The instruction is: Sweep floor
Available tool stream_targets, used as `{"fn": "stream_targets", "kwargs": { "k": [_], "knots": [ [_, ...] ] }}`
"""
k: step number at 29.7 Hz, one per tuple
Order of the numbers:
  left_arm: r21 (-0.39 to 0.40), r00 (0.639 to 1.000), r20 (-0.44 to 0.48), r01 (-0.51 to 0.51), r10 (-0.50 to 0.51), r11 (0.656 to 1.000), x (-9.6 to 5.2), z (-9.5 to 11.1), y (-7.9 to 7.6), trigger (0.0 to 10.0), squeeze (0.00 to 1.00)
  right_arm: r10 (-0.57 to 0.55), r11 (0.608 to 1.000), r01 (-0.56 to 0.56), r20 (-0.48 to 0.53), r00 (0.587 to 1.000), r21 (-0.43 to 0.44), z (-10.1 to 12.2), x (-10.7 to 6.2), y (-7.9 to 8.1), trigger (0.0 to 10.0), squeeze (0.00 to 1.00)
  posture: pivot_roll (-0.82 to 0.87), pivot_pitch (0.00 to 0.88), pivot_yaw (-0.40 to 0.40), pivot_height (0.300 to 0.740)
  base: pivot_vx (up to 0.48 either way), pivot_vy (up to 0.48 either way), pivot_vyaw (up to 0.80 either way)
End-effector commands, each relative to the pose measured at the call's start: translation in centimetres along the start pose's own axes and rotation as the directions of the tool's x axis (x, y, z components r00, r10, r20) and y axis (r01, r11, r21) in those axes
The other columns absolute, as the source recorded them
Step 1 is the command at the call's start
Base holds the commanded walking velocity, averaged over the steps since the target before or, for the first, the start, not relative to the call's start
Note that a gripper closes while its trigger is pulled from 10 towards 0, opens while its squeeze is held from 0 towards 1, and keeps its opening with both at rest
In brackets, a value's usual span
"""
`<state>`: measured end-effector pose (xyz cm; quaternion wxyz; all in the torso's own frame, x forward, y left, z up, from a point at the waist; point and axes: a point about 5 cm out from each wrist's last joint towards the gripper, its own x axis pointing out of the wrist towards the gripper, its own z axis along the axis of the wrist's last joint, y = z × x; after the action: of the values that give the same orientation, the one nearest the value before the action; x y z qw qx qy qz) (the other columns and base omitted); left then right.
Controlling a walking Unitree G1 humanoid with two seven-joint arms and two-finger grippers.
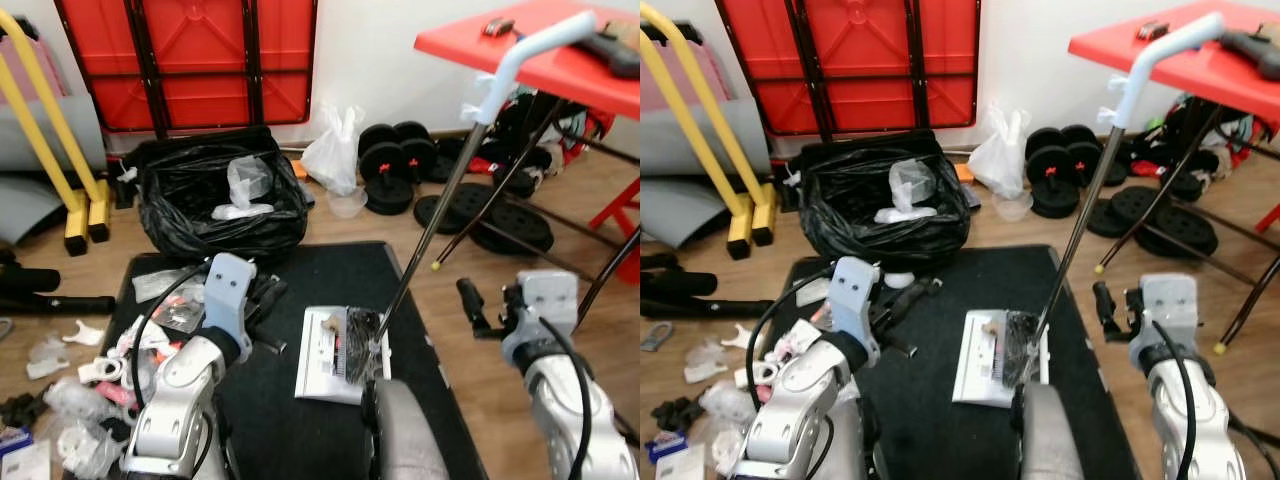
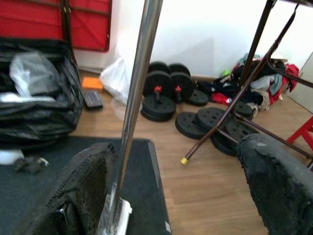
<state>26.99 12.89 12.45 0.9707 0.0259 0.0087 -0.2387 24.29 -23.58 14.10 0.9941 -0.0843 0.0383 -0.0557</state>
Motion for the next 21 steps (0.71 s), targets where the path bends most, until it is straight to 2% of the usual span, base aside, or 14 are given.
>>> {"fn": "stream_targets", "kwargs": {
  "k": [1,10,21],
  "knots": [
    [0.006,0.997,-0.017,-0.081,0.081,0.997,-0.1,-0.2,0.2,10.0,0.00,-0.009,1.000,0.009,-0.008,1.000,-0.001,-0.3,0.1,-0.5,10.0,0.00,-0.17,0.114,-0.086,0.470,0.000,0.000,0.00],
    [0.004,0.997,-0.018,-0.071,0.071,0.997,-0.1,-0.1,0.2,10.0,0.00,0.066,0.998,-0.066,0.015,0.998,0.001,0.6,2.3,0.4,10.0,0.00,-0.17,0.129,-0.078,0.435,0.000,0.000,0.00],
    [0.002,0.998,-0.027,-0.050,0.050,0.999,-0.4,-0.2,0.0,10.0,0.00,0.175,0.984,-0.175,0.001,0.985,-0.026,1.0,3.1,1.7,10.0,0.00,-0.16,0.132,-0.076,0.400,0.000,0.000,0.00]
  ]
}}
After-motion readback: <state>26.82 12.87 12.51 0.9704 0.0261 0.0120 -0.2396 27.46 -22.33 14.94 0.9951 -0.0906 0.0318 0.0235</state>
